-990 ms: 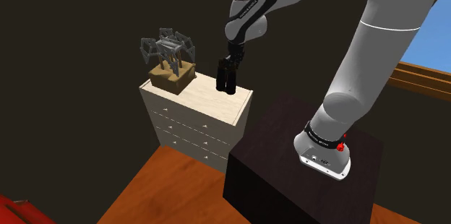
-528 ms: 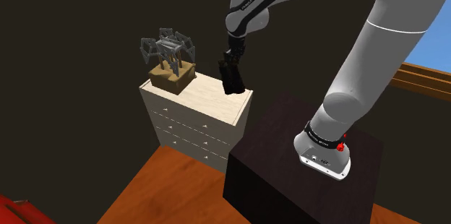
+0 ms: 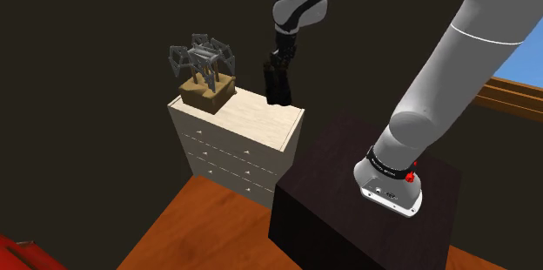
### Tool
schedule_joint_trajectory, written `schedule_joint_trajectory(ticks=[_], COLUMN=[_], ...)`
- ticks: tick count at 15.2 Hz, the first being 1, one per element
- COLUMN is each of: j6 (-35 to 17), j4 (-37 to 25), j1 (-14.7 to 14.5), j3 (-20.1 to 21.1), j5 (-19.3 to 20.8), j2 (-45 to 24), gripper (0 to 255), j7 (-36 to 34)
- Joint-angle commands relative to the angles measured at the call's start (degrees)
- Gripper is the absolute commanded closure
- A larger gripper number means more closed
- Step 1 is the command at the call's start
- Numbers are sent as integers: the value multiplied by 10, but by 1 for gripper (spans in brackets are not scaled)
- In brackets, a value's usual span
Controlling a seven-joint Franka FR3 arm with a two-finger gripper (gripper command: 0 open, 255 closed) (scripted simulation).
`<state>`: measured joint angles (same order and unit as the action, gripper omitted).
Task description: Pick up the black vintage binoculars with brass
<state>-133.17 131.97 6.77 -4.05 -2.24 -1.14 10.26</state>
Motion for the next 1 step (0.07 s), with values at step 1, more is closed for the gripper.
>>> schedule_joint_trajectory(ticks=[1], j6=[4], j4=[0], j1=[0], j3=[0], j5=[1], j2=[5], gripper=[255], j7=[-1])
